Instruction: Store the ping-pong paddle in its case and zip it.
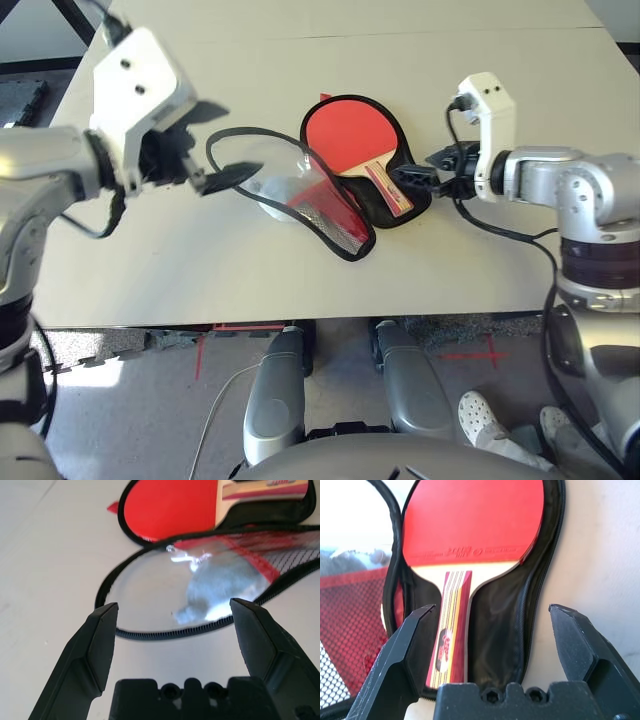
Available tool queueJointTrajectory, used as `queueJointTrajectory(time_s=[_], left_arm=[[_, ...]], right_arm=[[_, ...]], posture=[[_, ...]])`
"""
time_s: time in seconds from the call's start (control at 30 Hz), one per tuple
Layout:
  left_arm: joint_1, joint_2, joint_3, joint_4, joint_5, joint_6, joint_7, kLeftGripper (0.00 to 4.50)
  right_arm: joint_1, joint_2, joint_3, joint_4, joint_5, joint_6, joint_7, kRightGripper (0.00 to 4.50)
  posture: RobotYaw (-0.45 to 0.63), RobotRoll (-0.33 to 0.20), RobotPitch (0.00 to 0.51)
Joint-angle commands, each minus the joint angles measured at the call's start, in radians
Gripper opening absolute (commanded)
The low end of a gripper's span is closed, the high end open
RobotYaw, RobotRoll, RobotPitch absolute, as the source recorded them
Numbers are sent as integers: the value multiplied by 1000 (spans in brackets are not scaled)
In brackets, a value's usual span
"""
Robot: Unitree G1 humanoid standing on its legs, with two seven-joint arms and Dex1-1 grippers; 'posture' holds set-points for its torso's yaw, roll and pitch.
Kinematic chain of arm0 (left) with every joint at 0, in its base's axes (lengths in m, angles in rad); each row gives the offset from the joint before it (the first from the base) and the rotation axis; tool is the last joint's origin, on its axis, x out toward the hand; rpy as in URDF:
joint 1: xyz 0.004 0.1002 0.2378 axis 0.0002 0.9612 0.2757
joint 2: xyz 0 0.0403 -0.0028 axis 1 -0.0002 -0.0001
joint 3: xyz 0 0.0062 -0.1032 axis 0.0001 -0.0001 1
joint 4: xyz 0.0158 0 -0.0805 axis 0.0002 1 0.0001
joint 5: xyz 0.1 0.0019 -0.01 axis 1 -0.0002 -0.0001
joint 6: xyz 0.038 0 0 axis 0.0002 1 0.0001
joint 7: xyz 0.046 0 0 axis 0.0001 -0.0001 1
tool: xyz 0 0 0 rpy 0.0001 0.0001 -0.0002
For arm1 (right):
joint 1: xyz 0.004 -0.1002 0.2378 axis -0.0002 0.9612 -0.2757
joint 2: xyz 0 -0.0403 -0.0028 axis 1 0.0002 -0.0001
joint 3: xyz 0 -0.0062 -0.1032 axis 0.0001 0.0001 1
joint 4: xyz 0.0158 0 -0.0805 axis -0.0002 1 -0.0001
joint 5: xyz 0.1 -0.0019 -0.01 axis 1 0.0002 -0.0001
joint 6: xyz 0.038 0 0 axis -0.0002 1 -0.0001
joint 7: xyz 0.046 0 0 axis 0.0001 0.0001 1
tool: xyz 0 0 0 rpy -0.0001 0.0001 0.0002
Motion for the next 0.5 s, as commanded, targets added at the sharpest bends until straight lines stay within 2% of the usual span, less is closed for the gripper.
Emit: queueJointTrajectory(time_s=[0.03,0.33,0.5], left_arm=[[91,45,-32,30,82,-73,-21,4500],[79,-58,-118,16,102,-68,29,4500],[76,-64,-124,37,120,-76,24,4500]], right_arm=[[-24,-20,-15,67,7,-53,25,4473],[-39,-32,-36,122,5,-102,16,4473],[-29,-37,-44,122,2,-115,5,4473]], posture=[[120,0,259],[110,0,242],[100,0,236]])
